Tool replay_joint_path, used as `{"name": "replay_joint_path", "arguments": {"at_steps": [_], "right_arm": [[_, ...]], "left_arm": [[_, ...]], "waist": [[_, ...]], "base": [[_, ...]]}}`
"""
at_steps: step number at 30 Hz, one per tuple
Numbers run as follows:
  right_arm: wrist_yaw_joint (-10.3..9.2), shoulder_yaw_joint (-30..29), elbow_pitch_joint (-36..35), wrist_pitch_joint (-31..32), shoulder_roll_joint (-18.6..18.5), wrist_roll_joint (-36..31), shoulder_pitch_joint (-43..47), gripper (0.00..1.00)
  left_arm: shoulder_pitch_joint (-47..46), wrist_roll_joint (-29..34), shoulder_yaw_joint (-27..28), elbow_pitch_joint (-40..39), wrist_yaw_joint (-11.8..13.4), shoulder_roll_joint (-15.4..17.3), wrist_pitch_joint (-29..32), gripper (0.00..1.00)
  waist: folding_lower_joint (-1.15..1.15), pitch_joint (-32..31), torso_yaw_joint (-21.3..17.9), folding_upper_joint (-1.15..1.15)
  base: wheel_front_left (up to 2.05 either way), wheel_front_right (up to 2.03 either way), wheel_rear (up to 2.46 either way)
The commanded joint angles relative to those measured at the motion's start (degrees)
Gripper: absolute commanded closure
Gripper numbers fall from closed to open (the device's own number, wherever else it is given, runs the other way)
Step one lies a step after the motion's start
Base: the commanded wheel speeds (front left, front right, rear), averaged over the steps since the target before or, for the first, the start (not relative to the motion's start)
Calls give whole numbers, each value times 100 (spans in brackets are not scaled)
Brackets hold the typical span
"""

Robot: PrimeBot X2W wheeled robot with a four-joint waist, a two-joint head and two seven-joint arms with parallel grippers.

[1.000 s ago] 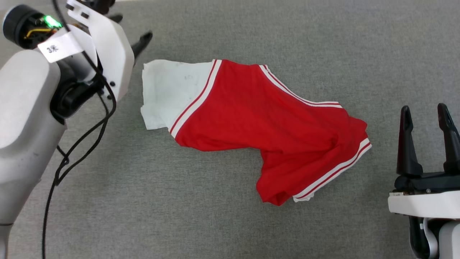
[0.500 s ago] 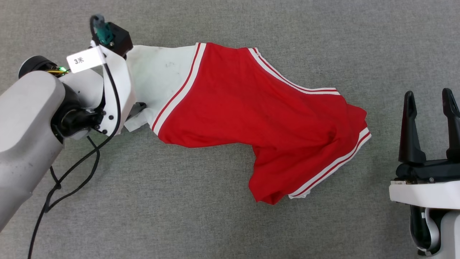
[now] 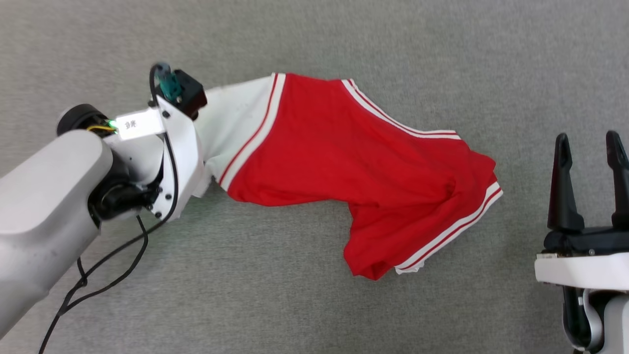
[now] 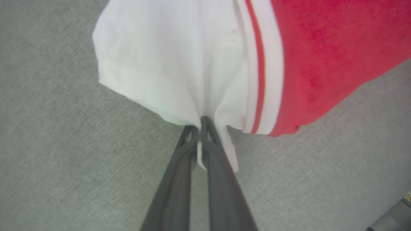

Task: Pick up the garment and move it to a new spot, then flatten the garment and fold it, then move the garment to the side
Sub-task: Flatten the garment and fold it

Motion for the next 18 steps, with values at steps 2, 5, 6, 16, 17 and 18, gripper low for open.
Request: {"name": "replay_joint_path", "arguments": {"at_steps": [2,5,6,16,17,18], "right_arm": [[-2,-27,35,-15,8,-43,126,0],[-2,-38,68,-14,8,-38,240,0],[-2,-51,83,-14,8,-38,273,0],[-2,-24,137,-14,7,-18,479,0],[-2,-30,139,-14,7,-15,481,0],[-2,-36,136,-14,7,-12,494,0]], "left_arm": [[91,-38,-86,-243,-4,156,-178,100],[257,-108,-208,-589,-4,370,-308,100],[323,-137,-251,-680,-4,427,-340,100],[1478,-472,-613,-1132,128,764,-636,100],[1598,-504,-664,-1139,145,747,-652,100],[1699,-523,-718,-1137,133,732,-651,100]], "waist": [[-1,-319,171,0],[-1,-541,278,0],[-1,-617,321,0],[-1,-956,427,0],[-1,-971,420,0],[-1,-983,415,0]], "base": [[0,0,0],[0,0,0],[0,0,0],[0,0,0],[0,0,0],[0,0,0]]}}
